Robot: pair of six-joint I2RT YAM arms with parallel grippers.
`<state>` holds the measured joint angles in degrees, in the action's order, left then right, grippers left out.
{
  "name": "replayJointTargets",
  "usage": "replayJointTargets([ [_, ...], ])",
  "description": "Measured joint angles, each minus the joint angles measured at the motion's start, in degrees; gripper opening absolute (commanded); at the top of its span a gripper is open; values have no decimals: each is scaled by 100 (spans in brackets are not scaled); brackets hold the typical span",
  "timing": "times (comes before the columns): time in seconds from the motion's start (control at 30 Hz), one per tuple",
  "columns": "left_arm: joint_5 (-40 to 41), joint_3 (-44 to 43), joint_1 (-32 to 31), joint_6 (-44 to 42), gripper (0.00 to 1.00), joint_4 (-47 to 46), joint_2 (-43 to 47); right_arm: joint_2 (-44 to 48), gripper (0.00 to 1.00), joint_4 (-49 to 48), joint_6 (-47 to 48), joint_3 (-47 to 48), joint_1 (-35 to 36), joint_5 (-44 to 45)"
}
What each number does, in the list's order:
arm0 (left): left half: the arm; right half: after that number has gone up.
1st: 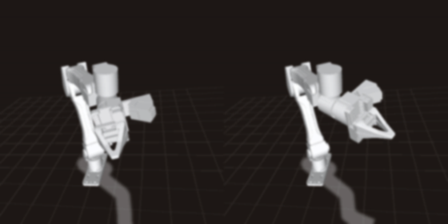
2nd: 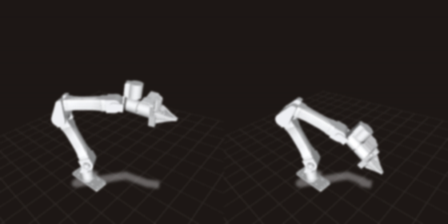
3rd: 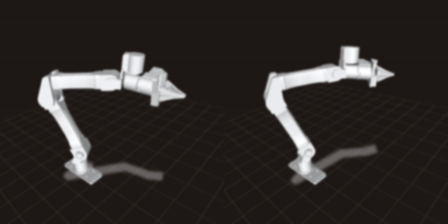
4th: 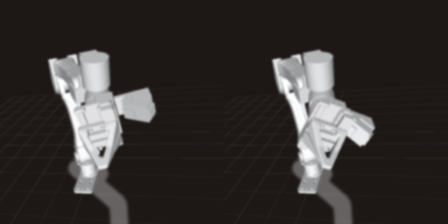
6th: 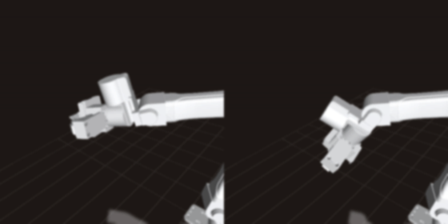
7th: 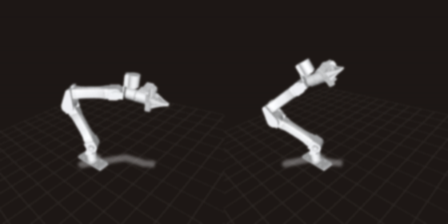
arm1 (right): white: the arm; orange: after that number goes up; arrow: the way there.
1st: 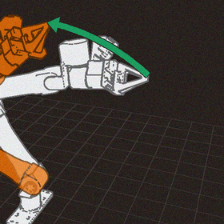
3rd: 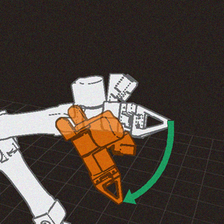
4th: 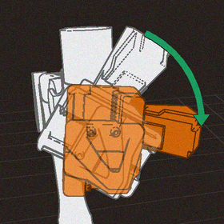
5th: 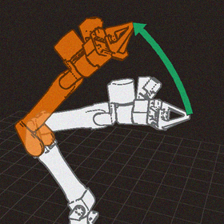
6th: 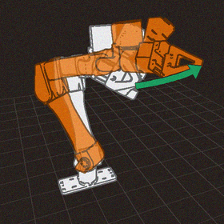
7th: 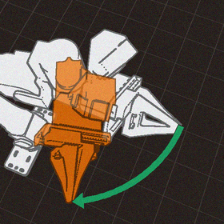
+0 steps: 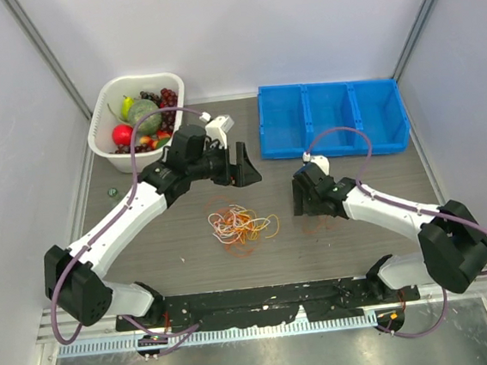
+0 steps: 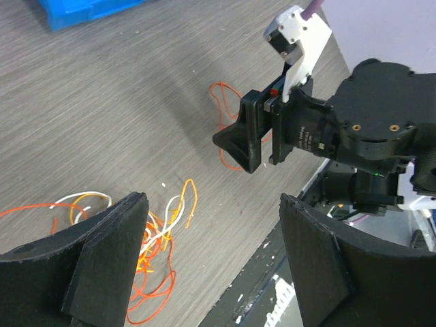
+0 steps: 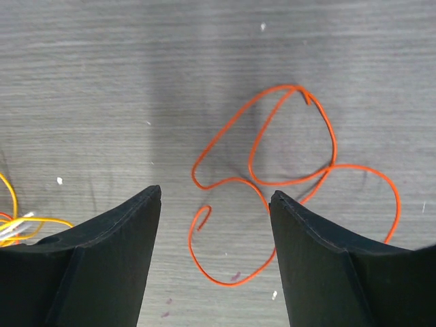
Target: Untangle the cables
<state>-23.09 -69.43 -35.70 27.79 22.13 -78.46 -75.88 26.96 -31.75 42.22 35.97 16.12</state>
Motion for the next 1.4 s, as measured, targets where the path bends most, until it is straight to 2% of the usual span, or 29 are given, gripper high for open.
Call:
replayJointTargets([
  [0.2, 227, 39, -2, -160, 82, 0, 57, -313, 64, -520, 129, 33, 7, 227],
  [0.33, 328, 39, -2, -195, 82, 0, 162, -697, 50, -654, 87, 42, 9, 463],
  [0.4, 363, 39, -2, -221, 81, 0, 192, -706, 40, -702, 28, 28, 9, 560],
  [0.43, 365, 39, -2, -229, 81, 0, 201, -702, 26, -748, 0, 28, 9, 595],
  [0.5, 367, 42, -2, -234, 81, 0, 214, -702, 7, -837, -24, 24, 9, 629],
  [0.57, 367, 42, -2, -234, 81, 0, 219, -693, 1, -931, -79, 9, 9, 669],
  [0.73, 374, 79, -2, -234, 81, -2, 260, -474, 1, -953, -144, -44, 9, 833],
  [0.9, 415, 101, -2, -232, 81, 0, 299, 157, 0, -817, -109, 26, 9, 986],
  [1.03, 422, 101, -2, -227, 81, -2, 299, 564, 1, -549, 81, 570, -195, 1115],
  [1.23, 415, 103, -2, -227, 83, -2, 299, 625, 1, -623, 531, 1773, -1152, 1165],
  [1.4, 407, 116, -2, -221, 85, -4, 299, -15, 1, -905, 892, 2723, -1923, 1123],
])
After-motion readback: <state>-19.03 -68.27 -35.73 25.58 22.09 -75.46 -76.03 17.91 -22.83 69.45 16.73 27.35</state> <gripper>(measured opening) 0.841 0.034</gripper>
